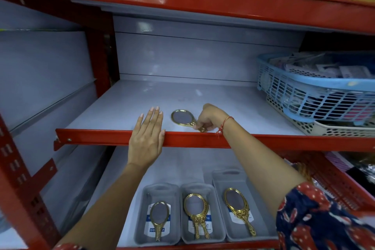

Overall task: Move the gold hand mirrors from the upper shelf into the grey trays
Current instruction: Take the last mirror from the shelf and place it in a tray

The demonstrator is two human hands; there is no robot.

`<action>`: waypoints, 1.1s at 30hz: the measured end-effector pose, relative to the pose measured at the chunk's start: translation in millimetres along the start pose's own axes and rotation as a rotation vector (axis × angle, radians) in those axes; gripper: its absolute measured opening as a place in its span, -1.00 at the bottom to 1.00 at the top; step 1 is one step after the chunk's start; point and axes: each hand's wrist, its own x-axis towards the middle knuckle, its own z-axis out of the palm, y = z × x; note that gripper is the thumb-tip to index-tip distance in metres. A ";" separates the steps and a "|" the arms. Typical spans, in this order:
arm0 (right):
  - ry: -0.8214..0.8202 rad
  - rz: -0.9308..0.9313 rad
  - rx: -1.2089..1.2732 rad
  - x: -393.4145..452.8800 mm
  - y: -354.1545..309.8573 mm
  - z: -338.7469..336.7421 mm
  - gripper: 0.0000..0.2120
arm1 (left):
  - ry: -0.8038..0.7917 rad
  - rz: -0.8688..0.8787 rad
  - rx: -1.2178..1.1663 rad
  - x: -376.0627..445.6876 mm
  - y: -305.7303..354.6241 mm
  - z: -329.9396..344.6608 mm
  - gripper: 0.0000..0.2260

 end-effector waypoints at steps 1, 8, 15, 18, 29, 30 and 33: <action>-0.043 0.010 0.048 -1.1 1.4 -0.3 -0.78 | 0.002 -0.001 0.001 0.0 -0.3 0.0 -0.55; 0.038 -0.142 0.633 -28.6 18.7 -13.7 -0.87 | -0.011 0.000 -0.003 0.0 -0.6 -2.0 -0.55; -0.232 -0.209 0.863 -89.5 50.8 1.0 -0.68 | -0.029 0.002 -0.032 -1.4 -0.2 -4.1 -0.54; -0.295 -0.190 0.878 -100.5 67.0 19.1 -0.78 | -0.064 -0.002 -0.043 -3.4 -0.6 -4.5 -0.54; -0.478 0.121 0.743 -80.3 110.4 139.2 -0.68 | -0.144 0.027 -0.243 -47.3 9.3 -14.0 -0.52; -0.473 0.149 0.732 -76.6 112.7 152.2 -0.66 | -0.173 0.021 -0.295 -66.2 11.4 -12.3 -0.52; -0.425 0.216 0.747 -64.5 115.3 192.2 -0.73 | -0.314 -0.173 -0.520 -125.4 14.4 -3.7 -0.47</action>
